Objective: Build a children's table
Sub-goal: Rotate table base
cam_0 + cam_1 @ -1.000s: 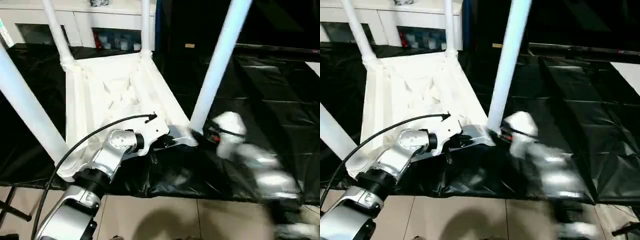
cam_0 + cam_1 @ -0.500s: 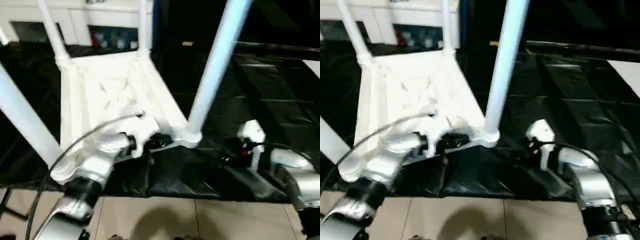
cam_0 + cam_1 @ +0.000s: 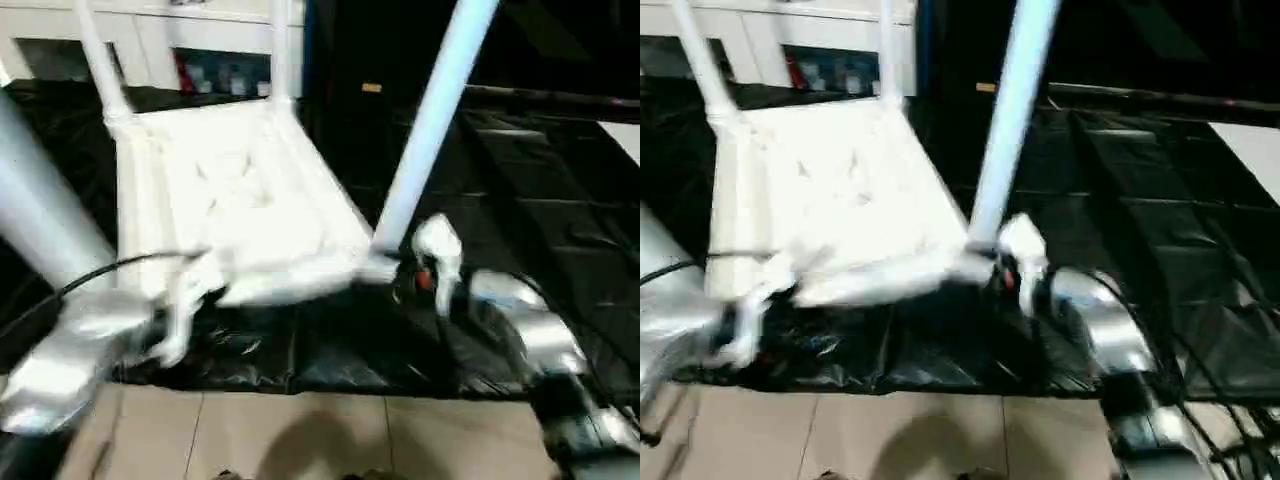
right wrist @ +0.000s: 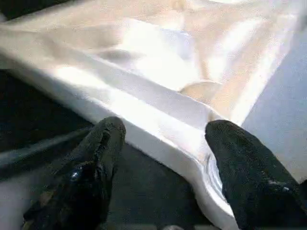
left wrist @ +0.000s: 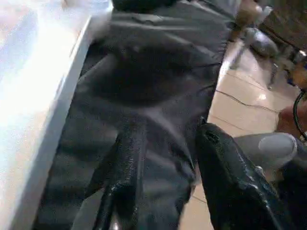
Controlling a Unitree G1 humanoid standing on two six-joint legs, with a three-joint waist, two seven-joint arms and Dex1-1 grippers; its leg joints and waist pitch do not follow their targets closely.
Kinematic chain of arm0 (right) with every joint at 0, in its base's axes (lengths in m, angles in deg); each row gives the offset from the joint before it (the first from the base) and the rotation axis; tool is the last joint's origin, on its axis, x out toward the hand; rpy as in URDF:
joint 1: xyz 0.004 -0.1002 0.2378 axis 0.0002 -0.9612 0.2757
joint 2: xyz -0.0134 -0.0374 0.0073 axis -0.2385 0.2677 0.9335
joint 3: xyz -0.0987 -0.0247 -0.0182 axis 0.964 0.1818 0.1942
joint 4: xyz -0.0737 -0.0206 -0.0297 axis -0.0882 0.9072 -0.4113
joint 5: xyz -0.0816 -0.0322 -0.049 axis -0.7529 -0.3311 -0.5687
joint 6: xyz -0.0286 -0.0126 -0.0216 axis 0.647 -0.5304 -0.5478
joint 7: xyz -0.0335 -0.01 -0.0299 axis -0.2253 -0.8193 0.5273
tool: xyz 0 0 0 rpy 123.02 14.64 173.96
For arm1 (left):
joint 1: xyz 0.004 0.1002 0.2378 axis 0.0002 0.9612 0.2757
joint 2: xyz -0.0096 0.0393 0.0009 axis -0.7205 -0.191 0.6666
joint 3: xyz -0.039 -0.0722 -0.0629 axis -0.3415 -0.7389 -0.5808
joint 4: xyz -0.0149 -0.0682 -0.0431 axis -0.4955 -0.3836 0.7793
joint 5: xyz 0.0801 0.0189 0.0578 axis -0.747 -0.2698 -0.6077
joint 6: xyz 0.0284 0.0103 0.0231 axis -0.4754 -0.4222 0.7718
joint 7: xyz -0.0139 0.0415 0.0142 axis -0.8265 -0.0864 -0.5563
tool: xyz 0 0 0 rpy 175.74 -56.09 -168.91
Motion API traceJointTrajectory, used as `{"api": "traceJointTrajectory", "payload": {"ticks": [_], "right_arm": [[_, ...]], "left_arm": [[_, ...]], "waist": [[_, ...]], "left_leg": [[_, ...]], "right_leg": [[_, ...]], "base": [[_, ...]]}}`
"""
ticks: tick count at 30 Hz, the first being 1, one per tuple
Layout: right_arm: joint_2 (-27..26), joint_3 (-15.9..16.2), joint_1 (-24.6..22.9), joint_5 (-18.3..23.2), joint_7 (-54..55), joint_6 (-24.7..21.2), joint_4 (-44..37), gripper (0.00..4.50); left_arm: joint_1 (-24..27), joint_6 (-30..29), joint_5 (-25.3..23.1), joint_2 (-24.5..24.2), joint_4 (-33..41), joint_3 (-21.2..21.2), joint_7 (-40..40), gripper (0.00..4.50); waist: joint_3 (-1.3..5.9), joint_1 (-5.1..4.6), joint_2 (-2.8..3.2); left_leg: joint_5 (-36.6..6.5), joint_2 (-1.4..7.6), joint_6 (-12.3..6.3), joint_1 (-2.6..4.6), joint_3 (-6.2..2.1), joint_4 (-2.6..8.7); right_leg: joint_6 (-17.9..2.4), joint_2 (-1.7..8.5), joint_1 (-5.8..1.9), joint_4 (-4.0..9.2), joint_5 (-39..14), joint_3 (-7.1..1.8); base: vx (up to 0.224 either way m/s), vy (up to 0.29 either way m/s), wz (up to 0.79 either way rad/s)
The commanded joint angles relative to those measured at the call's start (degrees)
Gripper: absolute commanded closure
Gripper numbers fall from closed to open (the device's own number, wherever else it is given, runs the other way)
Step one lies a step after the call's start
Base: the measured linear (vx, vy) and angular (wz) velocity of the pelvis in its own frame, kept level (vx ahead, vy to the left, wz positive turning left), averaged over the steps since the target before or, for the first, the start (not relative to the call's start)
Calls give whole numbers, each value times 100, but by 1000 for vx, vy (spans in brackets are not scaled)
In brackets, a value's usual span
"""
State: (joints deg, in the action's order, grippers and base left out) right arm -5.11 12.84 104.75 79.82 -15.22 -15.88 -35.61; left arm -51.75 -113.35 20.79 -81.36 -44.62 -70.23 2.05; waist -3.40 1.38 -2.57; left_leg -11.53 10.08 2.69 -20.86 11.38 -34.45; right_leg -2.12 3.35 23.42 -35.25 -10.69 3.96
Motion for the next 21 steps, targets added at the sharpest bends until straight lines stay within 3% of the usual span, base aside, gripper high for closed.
{"api": "traceJointTrajectory", "payload": {"ticks": [1, 2, 4, 6, 8, 12, 14, 18, 19, 20, 21], "right_arm": [[7, -238, 196, -217, 651, 184, 415, 133], [-15, -274, 288, -241, 852, 192, 580, 133], [-45, -328, 408, -253, 1058, 260, 783, 133], [-93, -457, 704, -301, 1556, 415, 1276, 133], [-96, -585, 940, -346, 2055, 546, 1691, 133], [-30, -771, 1185, -393, 2743, 692, 2183, 133], [19, -845, 1239, -388, 2876, 819, 2401, 133], [8, -843, 1021, -323, 2431, 829, 2160, 133], [-4, -843, 968, -320, 2357, 831, 2096, 133], [-11, -820, 818, -297, 2191, 748, 1910, 133], [-11, -820, 818, -297, 2191, 748, 1910, 133]], "left_arm": [[245, -183, 184, -153, 307, -298, 28, 220], [375, -250, 251, -223, 410, -368, 19, 211], [531, -287, 290, -287, 478, -464, 2, 201], [866, -374, 372, -441, 646, -658, -33, 192], [1067, -406, 414, -546, 722, -848, -55, 165], [1242, -353, 437, -684, 687, -1161, -94, 149], [1408, -217, 404, -832, 596, -1414, -151, 118], [1201, 384, 415, -707, 134, -1875, 20, 103], [1114, 489, 463, -640, 43, -1968, 106, 79], [900, 728, 427, -551, -154, -1994, 268, 79], [900, 728, 427, -551, -154, -1994, 268, 74]], "waist": [[313, 5, 73], [307, 33, 86], [310, 37, 85], [319, 8, 65], [312, 27, 84], [317, 51, 94], [330, 24, 81], [341, 1, 39], [352, 7, 52], [346, 5, 17], [358, 21, 34]], "left_leg": [[-1057, 350, -38, 128, -143, 408], [-1103, 352, -37, 162, -134, 412], [-1118, 351, -30, 162, -128, 416], [-1088, 348, -3, 107, -155, 425], [-1131, 335, 12, 159, -120, 401], [-1099, 322, 88, 166, -109, 409], [-1078, 311, 66, 102, -129, 414], [-955, 290, -126, 64, -124, 390], [-882, 311, -138, 77, -132, 390], [-868, 304, -168, 68, -127, 393], [-821, 315, -171, 85, -131, 387]], "right_leg": [[-1152, 477, -227, 461, -1673, -364], [-1128, 458, -204, 472, -1674, -366], [-1148, 451, -203, 456, -1603, -373], [-1154, 467, -241, 420, -1545, -364], [-1109, 449, -191, 449, -1591, -376], [-1054, 409, -198, 417, -1381, -367], [-1020, 424, -251, 392, -1231, -365], [-1053, 424, -292, 391, -1080, -376], [-1083, 438, -292, 374, -993, -378], [-1080, 417, -300, 384, -976, -373], [-1123, 441, -298, 363, -907, -376]], "base": [[0, 0, 0], [0, 0, 0], [0, 0, 0], [0, 0, 0], [0, 0, 0], [0, 0, 0], [0, 0, 0], [0, 0, 0], [0, 0, 0], [0, 0, 0], [0, 0, 0]]}}
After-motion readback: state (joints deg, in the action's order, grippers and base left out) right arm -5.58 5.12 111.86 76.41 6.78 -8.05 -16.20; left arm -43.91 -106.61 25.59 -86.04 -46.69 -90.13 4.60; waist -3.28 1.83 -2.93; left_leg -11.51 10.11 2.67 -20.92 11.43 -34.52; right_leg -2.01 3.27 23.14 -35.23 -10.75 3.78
